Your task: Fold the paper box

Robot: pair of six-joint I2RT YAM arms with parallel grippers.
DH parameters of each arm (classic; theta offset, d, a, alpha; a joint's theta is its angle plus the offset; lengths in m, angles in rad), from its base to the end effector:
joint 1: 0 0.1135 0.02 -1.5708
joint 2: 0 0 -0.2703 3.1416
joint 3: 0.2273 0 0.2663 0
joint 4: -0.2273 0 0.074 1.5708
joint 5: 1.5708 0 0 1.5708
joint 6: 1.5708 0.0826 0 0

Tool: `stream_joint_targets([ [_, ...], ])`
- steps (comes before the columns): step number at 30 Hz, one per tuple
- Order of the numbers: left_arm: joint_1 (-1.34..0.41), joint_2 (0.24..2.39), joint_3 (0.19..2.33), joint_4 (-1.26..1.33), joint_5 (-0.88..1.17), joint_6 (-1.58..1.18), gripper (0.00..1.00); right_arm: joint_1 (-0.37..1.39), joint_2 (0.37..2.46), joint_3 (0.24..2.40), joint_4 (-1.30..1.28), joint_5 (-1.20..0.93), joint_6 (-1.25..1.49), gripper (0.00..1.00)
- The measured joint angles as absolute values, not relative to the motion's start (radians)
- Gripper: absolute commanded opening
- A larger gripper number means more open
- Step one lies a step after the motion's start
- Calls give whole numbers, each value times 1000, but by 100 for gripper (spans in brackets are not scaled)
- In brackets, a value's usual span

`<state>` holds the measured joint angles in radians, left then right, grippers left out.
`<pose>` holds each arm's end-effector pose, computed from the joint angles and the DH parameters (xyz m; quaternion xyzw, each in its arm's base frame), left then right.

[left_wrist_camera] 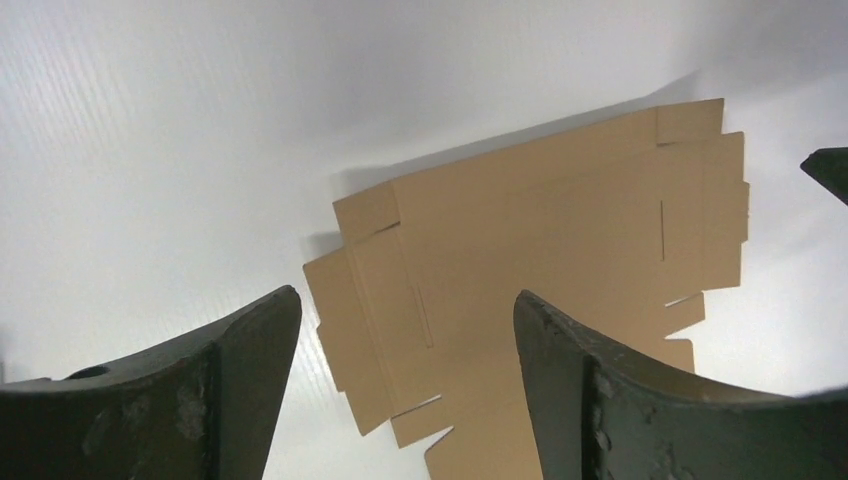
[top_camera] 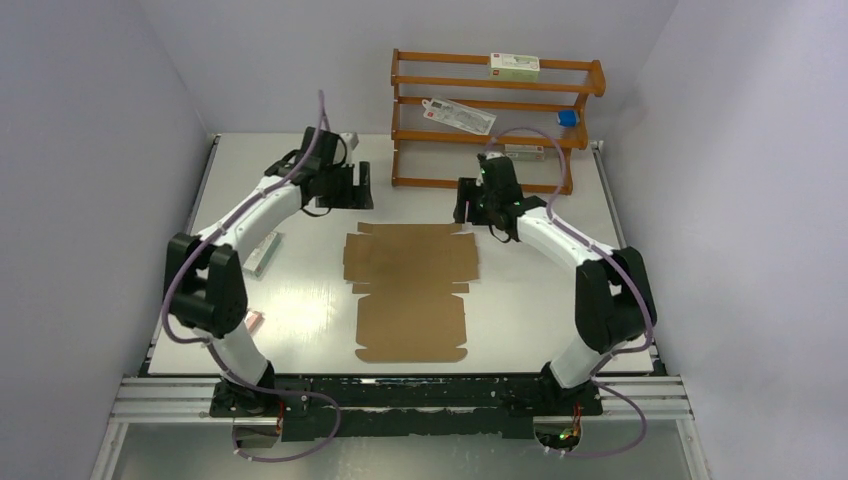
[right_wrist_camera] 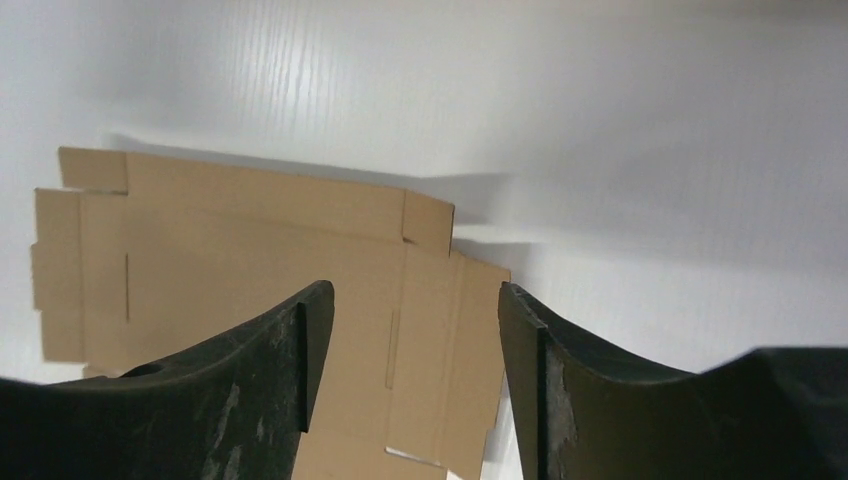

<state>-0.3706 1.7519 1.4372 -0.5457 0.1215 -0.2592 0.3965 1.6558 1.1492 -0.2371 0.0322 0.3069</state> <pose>0.4025 -0.1671 0.2379 0.0732 0.9332 -0.1616 0.3124 0.3830 0.1575 0.2034 -0.0345 0.9150 0.1246 0.3823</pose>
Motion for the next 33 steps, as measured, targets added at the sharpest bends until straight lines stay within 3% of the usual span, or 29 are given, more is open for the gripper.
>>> stream_joint_targets([
  [6,-301,1583,1208,-493,232,-279,85,330,1540,978,-187,-111,343,72],
  [17,-245,1265,761,-410,418,-360,84,282,1357,698,-96,-287,408,72],
  [26,-244,1249,633,-356,487,-409,83,175,1381,610,49,-360,471,64],
  [33,-244,1255,605,-298,506,-427,80,141,1528,569,195,-464,520,48],
])
